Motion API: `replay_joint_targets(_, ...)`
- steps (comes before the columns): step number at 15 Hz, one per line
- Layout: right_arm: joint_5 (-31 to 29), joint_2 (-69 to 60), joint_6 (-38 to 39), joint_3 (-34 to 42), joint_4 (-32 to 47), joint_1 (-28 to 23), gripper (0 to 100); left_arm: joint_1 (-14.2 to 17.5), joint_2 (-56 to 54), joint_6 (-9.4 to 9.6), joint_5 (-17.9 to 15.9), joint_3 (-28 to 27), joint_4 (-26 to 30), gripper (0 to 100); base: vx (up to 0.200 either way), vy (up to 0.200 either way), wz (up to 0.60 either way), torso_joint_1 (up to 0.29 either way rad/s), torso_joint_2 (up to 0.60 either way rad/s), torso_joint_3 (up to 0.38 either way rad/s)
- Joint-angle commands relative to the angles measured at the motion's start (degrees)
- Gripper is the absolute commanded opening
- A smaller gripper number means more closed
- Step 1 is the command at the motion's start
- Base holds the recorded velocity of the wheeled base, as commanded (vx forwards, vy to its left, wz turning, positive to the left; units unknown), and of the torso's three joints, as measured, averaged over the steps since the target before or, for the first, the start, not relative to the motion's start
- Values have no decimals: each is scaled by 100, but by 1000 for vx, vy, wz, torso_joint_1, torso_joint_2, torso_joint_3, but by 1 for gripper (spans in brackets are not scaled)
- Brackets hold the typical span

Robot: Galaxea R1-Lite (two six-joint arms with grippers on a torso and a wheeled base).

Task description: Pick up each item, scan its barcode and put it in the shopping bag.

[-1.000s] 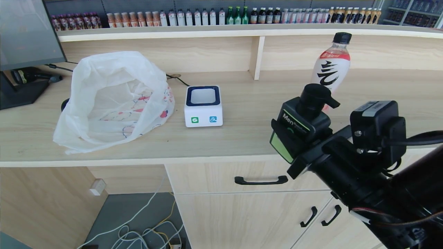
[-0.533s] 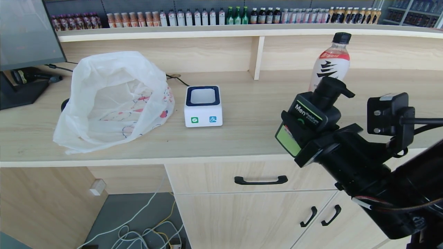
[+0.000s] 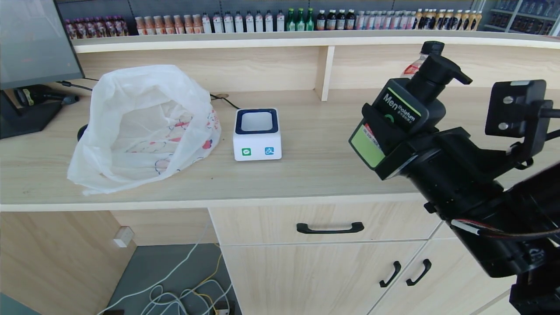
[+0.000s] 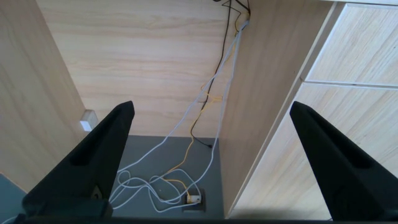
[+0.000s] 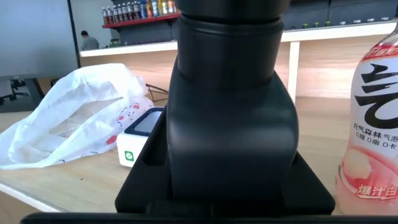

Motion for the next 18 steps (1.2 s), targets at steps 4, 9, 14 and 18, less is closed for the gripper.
replay_joint_targets(4,-8,-146,-4,-6,-3,-19,0,0,-2,0,-5,0,-2,100,0,0,0,0,0,0)
replay_joint_targets(9,1,-198,-4,3,-3,-99,0,0,-2,0,4,0,-2,100,0,40,0,0,0,0)
replay_joint_targets(14,36,-75,-4,3,-3,-107,0,0,-2,-18,4,0,-2,100,0,200,0,5,-2,1)
replay_joint_targets(18,45,-49,-4,11,-3,-107,0,0,-2,-18,4,0,-2,100,0,200,0,0,1,2)
